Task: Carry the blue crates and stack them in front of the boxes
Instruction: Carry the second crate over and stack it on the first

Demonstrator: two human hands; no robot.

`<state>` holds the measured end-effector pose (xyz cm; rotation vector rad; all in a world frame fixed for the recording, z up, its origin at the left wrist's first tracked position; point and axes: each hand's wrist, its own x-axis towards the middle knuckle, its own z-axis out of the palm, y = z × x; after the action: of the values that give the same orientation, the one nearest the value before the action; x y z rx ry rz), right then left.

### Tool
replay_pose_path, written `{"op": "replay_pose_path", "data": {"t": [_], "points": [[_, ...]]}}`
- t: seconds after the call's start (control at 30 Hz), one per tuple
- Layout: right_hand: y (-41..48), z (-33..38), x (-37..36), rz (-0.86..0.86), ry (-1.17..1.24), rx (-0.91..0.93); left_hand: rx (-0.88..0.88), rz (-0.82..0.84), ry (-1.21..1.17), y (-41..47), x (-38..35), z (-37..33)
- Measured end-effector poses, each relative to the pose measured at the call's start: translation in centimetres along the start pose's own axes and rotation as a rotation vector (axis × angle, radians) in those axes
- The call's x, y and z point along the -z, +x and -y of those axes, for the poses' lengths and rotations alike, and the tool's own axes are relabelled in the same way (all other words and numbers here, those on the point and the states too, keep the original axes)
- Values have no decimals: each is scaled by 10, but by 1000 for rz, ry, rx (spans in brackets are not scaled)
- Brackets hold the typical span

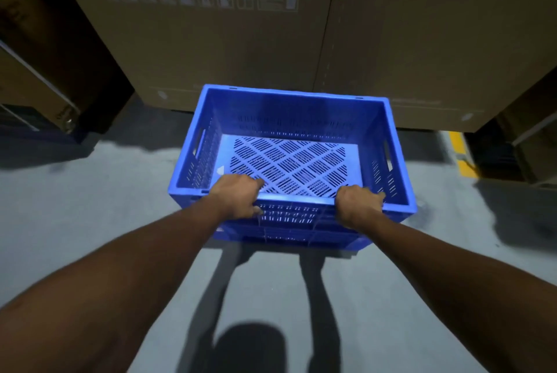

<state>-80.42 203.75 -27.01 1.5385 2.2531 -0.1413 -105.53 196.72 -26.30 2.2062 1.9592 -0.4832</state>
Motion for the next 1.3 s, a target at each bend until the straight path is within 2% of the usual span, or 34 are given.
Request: {"op": "replay_pose_path", "data": {"t": [0.17, 0.33, 0.47, 0.63, 0.8, 0.9, 1.07, 1.17, 1.3], "points": [[0, 43, 4, -50, 125, 223, 58, -5, 18, -17, -13, 36], [2, 65, -10, -304, 35, 136, 114, -145, 89, -17, -26, 31], [4, 66, -11, -340, 15, 104, 115, -210, 129, -21, -31, 33], [1, 71, -9, -260, -17, 45, 135, -219, 72, -22, -35, 31], [-8, 76, 13, 11, 40, -16, 254, -164, -24, -25, -25, 19], [-26, 81, 33, -6, 94, -1, 156, -186, -20, -37, 7, 12], [-76, 75, 103, -211, 272, -1, 25, -281, -61, -79, 95, 4], [-122, 63, 167, -292, 394, 16, 27, -316, -161, -117, 160, -6], [-208, 35, 263, -397, 573, 74, 156, -381, -411, -186, 249, -28]]}}
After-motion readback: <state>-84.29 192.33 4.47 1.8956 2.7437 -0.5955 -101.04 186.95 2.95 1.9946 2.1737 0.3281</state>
